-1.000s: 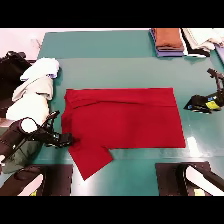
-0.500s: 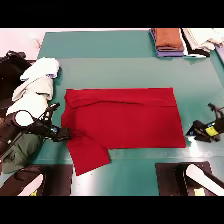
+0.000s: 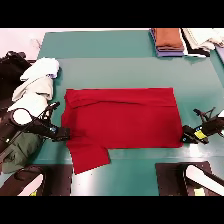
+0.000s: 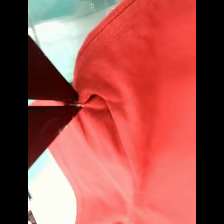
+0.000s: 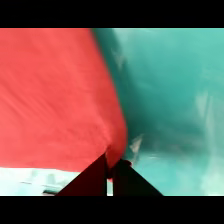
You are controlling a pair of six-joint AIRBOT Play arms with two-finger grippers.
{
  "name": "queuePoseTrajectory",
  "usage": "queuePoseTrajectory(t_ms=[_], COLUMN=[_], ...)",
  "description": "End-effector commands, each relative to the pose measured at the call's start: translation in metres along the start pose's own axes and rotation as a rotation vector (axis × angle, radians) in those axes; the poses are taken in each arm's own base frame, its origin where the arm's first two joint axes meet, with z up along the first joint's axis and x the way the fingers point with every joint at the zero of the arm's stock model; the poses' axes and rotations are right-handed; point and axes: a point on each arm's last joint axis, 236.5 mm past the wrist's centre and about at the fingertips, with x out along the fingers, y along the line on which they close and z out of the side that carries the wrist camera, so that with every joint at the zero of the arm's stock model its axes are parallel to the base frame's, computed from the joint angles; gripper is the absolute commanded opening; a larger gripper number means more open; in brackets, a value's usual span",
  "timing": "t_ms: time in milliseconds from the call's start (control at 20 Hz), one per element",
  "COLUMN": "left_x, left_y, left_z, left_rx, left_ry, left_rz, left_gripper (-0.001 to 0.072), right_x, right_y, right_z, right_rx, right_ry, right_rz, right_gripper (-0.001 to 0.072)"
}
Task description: Fold the shirts.
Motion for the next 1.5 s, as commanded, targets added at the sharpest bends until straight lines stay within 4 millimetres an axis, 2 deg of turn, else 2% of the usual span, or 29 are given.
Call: queuePoseTrajectory(t_ms=[0,100,150,300,400,500,600,750,900,1100,1250,1300,1350,1400,1450], left_x=[-0.009,-0.019,-0.026,-0.059,-0.079,-0.087,-0.084,-0.073,-0.056,-0.043,-0.052,-0.058,-0.063,-0.069,-0.073], left_y=[0.004,-0.001,-0.005,-0.011,-0.013,-0.015,-0.009,-0.007,-0.003,0.001,-0.002,-0.005,-0.008,-0.011,-0.015], left_z=[-0.013,-0.005,0.008,0.066,0.097,0.126,0.154,0.201,0.240,0.277,0.296,0.301,0.304,0.306,0.307], left_rx=[0.031,0.053,0.071,0.122,0.145,0.151,0.150,0.142,0.143,0.140,0.147,0.151,0.156,0.160,0.164], left_ry=[0.067,0.041,-0.008,-0.239,-0.366,-0.433,-0.452,-0.465,-0.450,-0.464,-0.536,-0.557,-0.569,-0.576,-0.573], left_rz=[0.034,0.031,0.030,0.073,0.098,0.104,0.133,0.141,0.148,0.154,0.152,0.149,0.148,0.145,0.142], left_gripper=[0.0024,0.0025,0.0025,0.0024,0.0024,0.0024,0.0025,0.0025,0.0025,0.0026,0.0026,0.0047,0.0318,0.0587,0.0610], right_x=[-0.016,-0.037,-0.050,-0.088,-0.109,-0.124,-0.134,-0.140,-0.134,-0.124,-0.119,-0.120,-0.123,-0.128,-0.132], right_y=[0.020,0.028,0.031,0.042,0.050,0.053,0.055,0.070,0.088,0.110,0.133,0.139,0.146,0.143,0.138], right_z=[-0.008,-0.001,0.003,0.022,0.038,0.060,0.085,0.123,0.154,0.196,0.217,0.224,0.229,0.233,0.236], right_rx=[-0.104,-0.143,-0.156,-0.174,-0.188,-0.192,-0.177,-0.201,-0.251,-0.292,-0.290,-0.290,-0.296,-0.287,-0.279], right_ry=[0.006,-0.091,-0.143,-0.270,-0.323,-0.347,-0.367,-0.376,-0.353,-0.341,-0.334,-0.340,-0.347,-0.358,-0.369], right_rz=[-0.024,-0.040,-0.045,-0.055,-0.051,-0.054,-0.052,-0.028,-0.034,-0.034,0.071,0.107,0.147,0.166,0.175], right_gripper=[0.0017,0.0017,0.0017,0.0017,0.0017,0.0017,0.0016,0.0017,0.0017,0.0017,0.0020,0.0082,0.0262,0.0327,0.0344])
